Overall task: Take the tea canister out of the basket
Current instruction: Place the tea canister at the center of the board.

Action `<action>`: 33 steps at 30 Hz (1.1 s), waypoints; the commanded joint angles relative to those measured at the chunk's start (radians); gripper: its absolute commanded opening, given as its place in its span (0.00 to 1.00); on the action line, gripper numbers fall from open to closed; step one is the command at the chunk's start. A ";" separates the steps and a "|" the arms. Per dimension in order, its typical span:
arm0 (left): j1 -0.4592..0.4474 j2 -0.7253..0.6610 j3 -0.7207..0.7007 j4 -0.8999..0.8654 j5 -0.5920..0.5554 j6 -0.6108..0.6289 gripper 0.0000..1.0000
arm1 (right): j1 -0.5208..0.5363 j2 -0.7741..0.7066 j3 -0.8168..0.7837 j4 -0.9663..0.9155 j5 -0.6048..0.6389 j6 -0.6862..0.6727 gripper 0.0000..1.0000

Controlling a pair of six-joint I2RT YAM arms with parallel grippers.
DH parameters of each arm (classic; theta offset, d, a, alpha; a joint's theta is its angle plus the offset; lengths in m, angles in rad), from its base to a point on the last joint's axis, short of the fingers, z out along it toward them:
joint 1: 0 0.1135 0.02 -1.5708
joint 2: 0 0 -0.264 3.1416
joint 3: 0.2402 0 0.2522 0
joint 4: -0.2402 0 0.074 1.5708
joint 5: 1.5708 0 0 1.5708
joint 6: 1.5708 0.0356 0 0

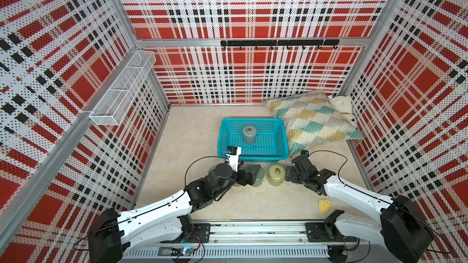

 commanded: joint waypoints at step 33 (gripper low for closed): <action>0.301 0.475 0.458 -0.196 0.034 0.052 1.00 | -0.004 -0.246 0.166 0.283 -0.222 -0.267 1.00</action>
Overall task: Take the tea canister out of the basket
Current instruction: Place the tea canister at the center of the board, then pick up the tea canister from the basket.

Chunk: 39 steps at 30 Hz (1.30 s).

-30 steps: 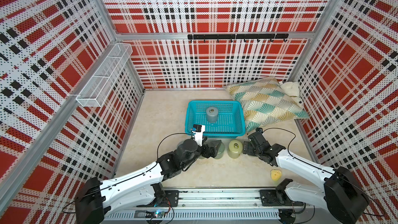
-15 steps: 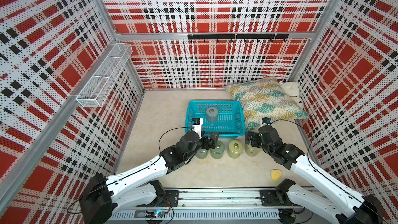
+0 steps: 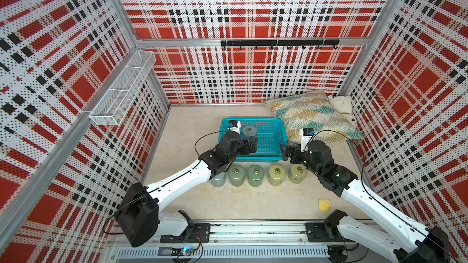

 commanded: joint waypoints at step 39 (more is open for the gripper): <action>0.111 0.763 0.696 -0.349 -0.072 0.170 0.95 | -0.002 -0.049 -0.089 0.108 -0.202 0.000 1.00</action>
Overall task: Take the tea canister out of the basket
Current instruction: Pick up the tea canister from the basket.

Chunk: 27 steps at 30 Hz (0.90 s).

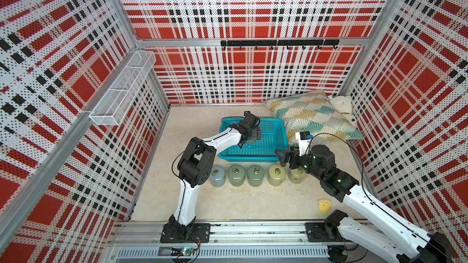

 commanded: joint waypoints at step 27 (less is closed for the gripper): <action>-0.007 0.103 0.143 -0.086 -0.069 0.051 0.76 | -0.002 0.039 -0.009 0.026 -0.010 0.007 1.00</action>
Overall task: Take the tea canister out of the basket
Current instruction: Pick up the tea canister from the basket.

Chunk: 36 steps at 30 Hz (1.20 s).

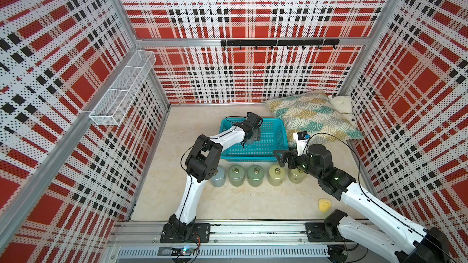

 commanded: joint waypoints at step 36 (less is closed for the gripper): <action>0.069 -0.794 -0.447 -0.127 -0.048 -0.100 0.75 | 0.223 0.181 0.053 0.069 -0.024 -0.068 1.00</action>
